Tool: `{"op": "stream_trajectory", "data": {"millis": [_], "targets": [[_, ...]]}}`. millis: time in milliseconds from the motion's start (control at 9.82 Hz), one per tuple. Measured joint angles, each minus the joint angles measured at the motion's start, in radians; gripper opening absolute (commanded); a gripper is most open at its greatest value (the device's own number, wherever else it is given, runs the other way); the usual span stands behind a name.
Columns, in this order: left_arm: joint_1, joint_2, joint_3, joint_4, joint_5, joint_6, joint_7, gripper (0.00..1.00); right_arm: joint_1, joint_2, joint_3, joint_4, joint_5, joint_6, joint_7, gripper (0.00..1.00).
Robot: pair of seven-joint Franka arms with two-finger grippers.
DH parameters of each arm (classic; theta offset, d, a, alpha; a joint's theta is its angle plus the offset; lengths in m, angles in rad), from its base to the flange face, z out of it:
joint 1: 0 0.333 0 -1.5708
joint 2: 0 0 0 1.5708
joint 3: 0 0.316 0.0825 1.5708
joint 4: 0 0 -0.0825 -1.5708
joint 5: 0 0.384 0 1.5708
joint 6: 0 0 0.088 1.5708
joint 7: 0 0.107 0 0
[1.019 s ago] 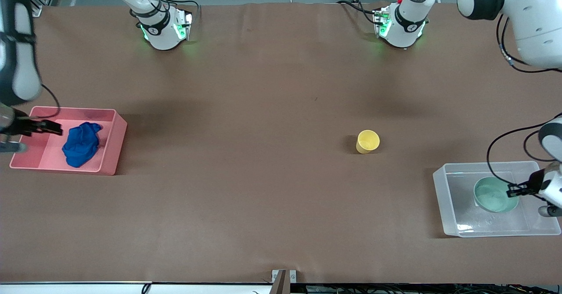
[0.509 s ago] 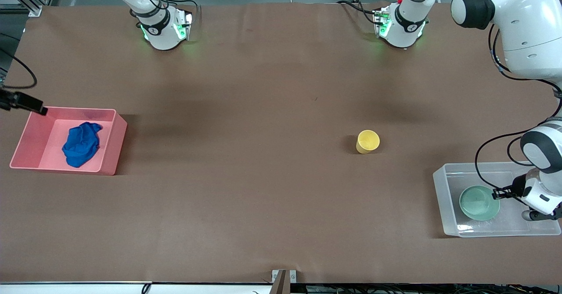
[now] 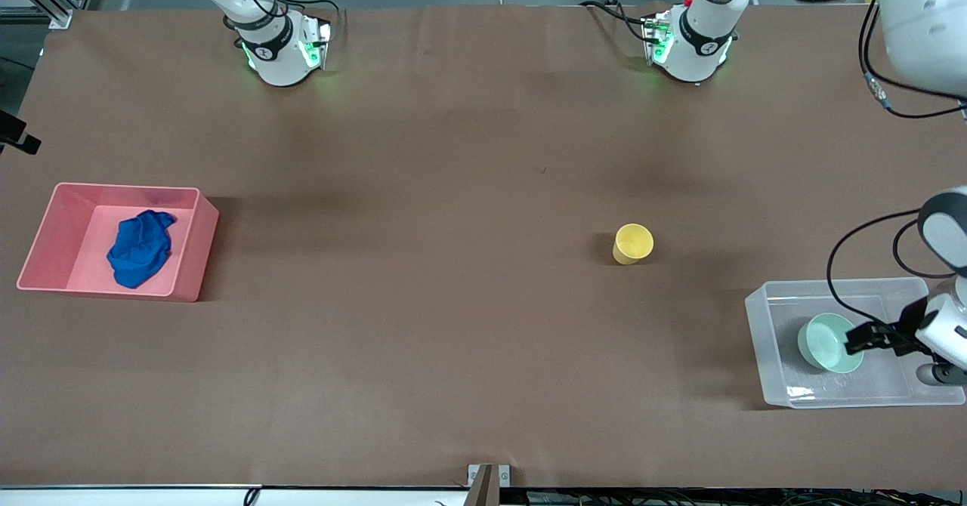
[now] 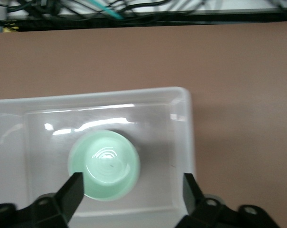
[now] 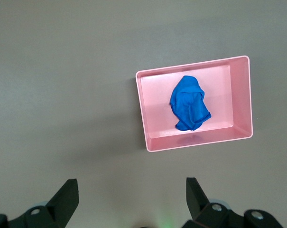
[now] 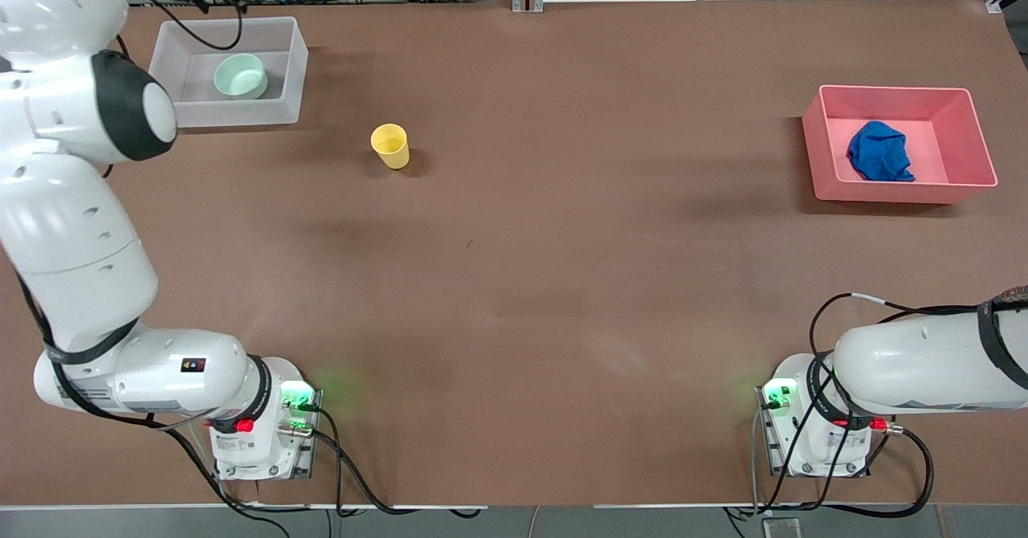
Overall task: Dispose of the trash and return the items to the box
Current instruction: 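Release the green bowl in the clear box and move the left gripper to the cup, then grasp the yellow cup with the left gripper and lift it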
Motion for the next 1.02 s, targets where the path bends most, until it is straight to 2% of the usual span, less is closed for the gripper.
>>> {"op": "stream_trajectory", "data": {"millis": [306, 509, 713, 917, 1019], "targets": [[0.000, -0.213, -0.147, -0.310, 0.002, 0.029, -0.046, 1.00, -0.001, 0.001, 0.002, -0.025, 0.001, 0.051, 0.000, 1.00], [-0.001, -0.302, -0.268, -0.543, 0.003, 0.176, -0.112, 1.00, -0.001, 0.001, 0.003, -0.040, 0.001, 0.063, 0.000, 1.00], [-0.011, -0.306, -0.368, -0.708, 0.011, 0.374, -0.178, 1.00, -0.001, -0.001, 0.004, -0.042, 0.001, 0.064, 0.000, 1.00], [-0.014, -0.271, -0.405, -0.769, 0.074, 0.440, -0.186, 0.99, -0.002, -0.001, 0.004, -0.042, 0.001, 0.064, 0.000, 1.00], [-0.015, -0.243, -0.412, -0.776, 0.118, 0.446, -0.187, 0.95, -0.002, -0.001, 0.004, -0.043, 0.001, 0.064, 0.000, 1.00]]}}
